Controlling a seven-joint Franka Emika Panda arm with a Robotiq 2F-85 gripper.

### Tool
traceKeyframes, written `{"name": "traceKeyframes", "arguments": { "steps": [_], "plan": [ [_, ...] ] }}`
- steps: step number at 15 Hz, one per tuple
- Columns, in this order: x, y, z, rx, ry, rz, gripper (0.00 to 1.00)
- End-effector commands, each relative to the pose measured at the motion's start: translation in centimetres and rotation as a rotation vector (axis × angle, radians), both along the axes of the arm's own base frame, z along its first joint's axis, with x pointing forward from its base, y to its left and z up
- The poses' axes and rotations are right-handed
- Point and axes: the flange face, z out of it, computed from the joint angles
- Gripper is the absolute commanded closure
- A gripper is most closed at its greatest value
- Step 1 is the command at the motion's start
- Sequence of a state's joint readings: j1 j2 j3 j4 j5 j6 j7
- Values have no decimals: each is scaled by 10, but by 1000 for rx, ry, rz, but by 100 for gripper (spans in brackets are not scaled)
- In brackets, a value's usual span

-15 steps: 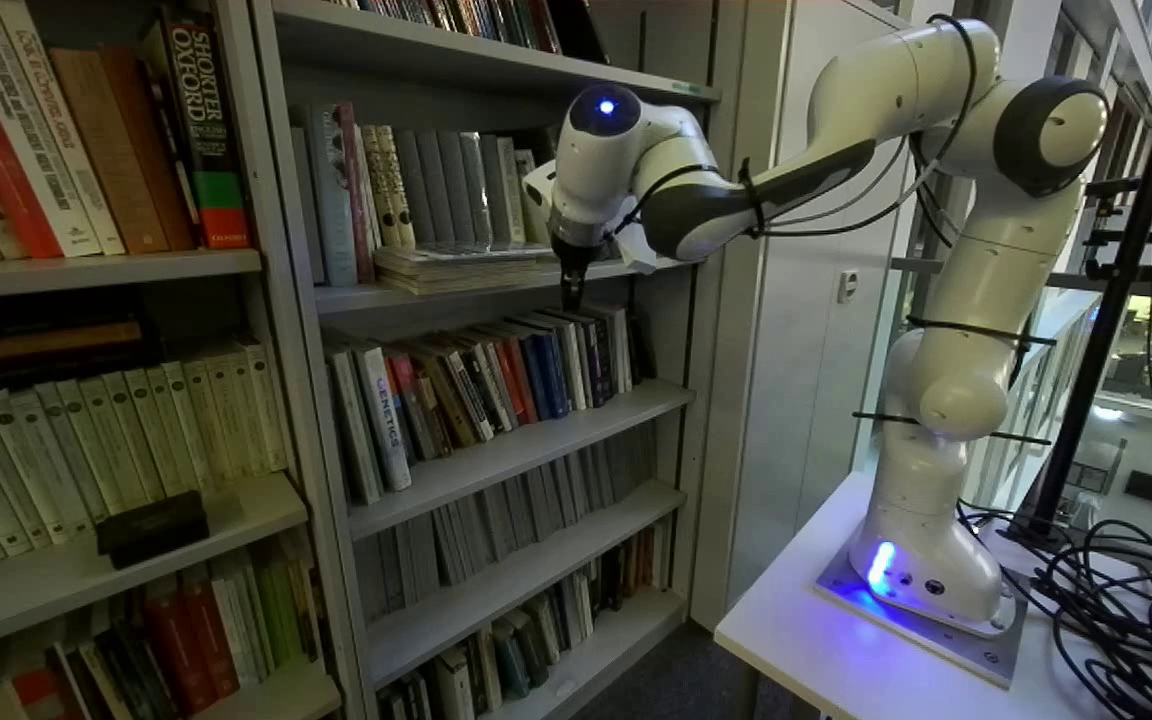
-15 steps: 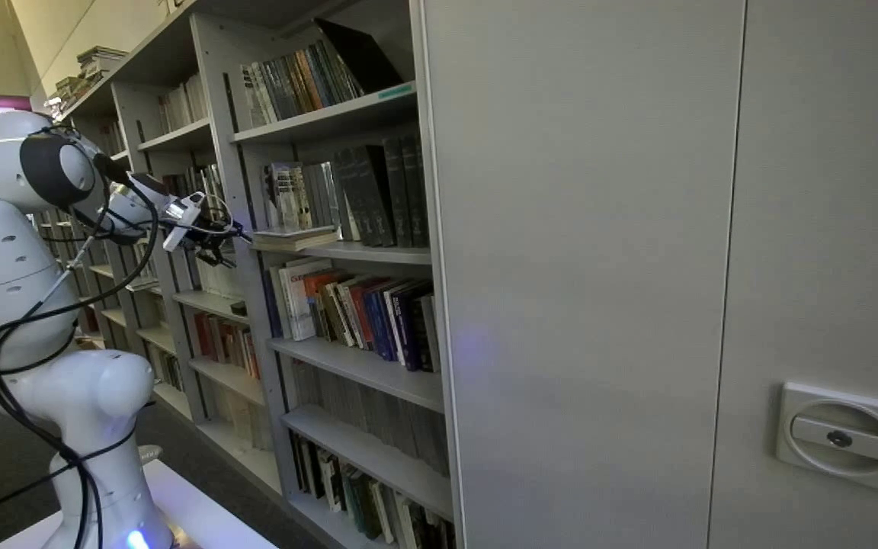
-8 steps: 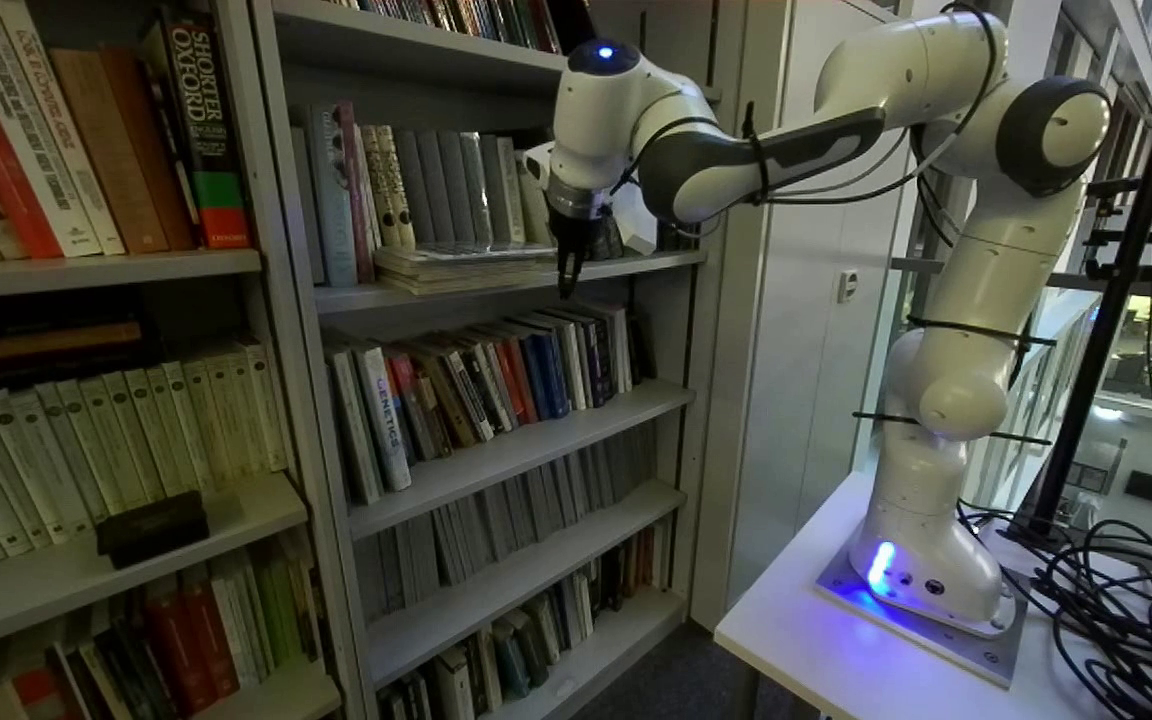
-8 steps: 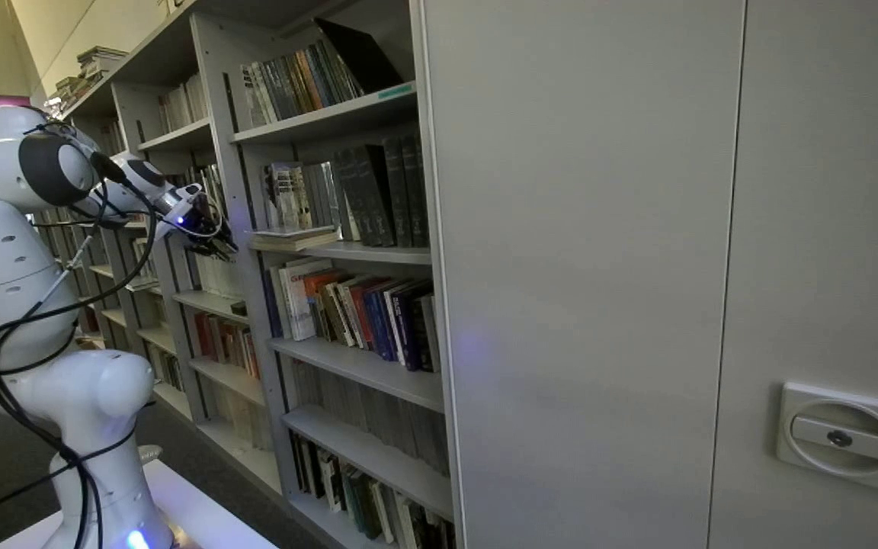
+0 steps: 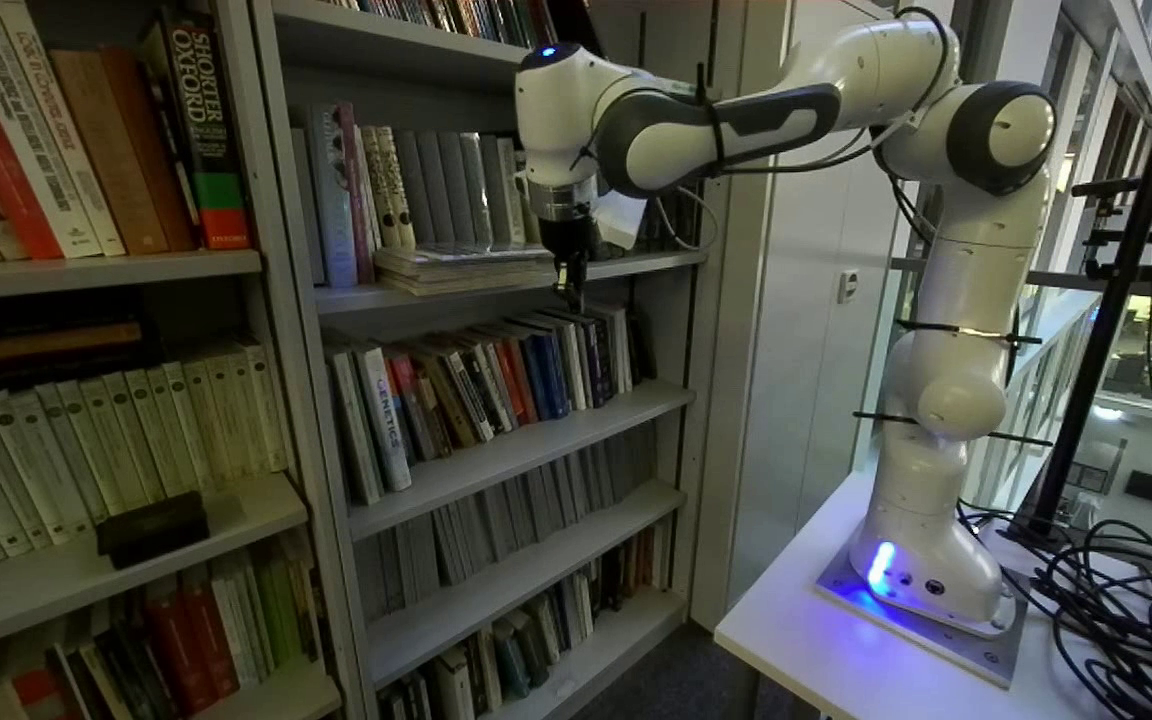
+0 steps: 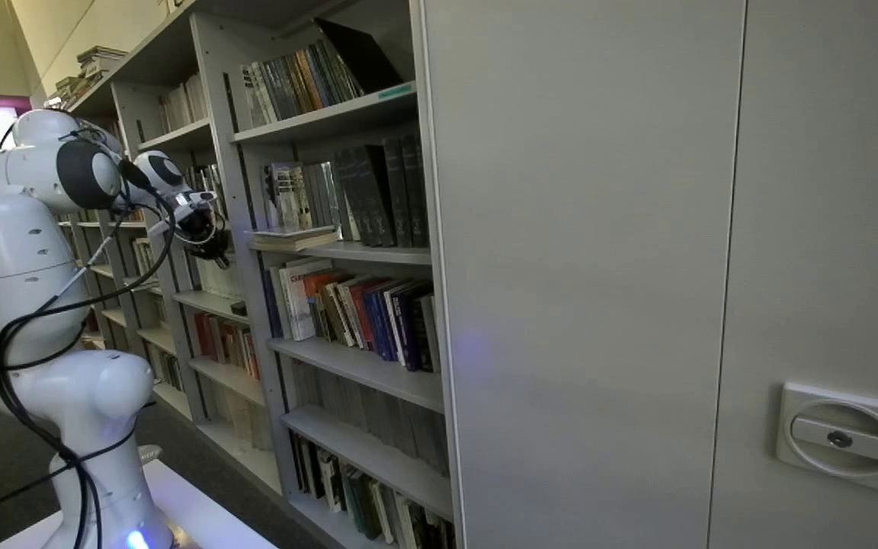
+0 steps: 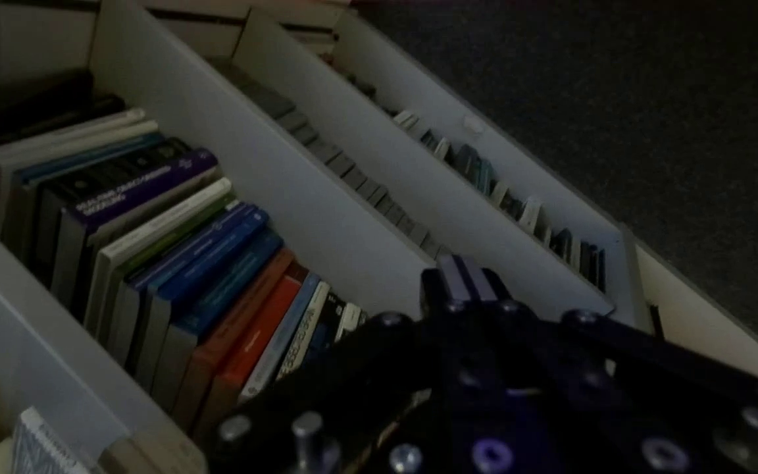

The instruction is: Remove the thin books from the shelf and stack them neatly

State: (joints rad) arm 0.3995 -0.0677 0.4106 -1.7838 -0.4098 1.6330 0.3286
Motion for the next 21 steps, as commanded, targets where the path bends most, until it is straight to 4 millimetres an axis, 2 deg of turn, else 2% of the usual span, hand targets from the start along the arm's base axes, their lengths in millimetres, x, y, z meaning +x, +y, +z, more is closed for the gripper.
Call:
{"name": "traceKeyframes", "arguments": {
  "steps": [1, 2, 3, 4, 6, 7, 9, 14, 15, 16, 19, 20, 21],
  "plan": [
    [8, -3, 1, 53, 146, -124, 100],
    [8, -3, 0, 82, 183, -148, 100],
    [7, -3, 1, 114, 214, -164, 74],
    [3, -3, 6, 144, 204, -166, 72],
    [-4, -6, 10, 139, 100, -127, 58],
    [4, 2, -1, 119, 163, -132, 74],
    [2, 2, 5, 135, 139, -124, 59],
    [0, 1, 7, 135, 134, -123, 58],
    [0, 1, 7, 135, 134, -123, 33],
    [1, 1, 7, 169, 158, -89, 32],
    [-2, 10, 10, 237, 194, -19, 13],
    [-3, 12, 11, 249, 197, 0, 53],
    [-4, 14, 14, 260, 198, 17, 49]
  ]
}}
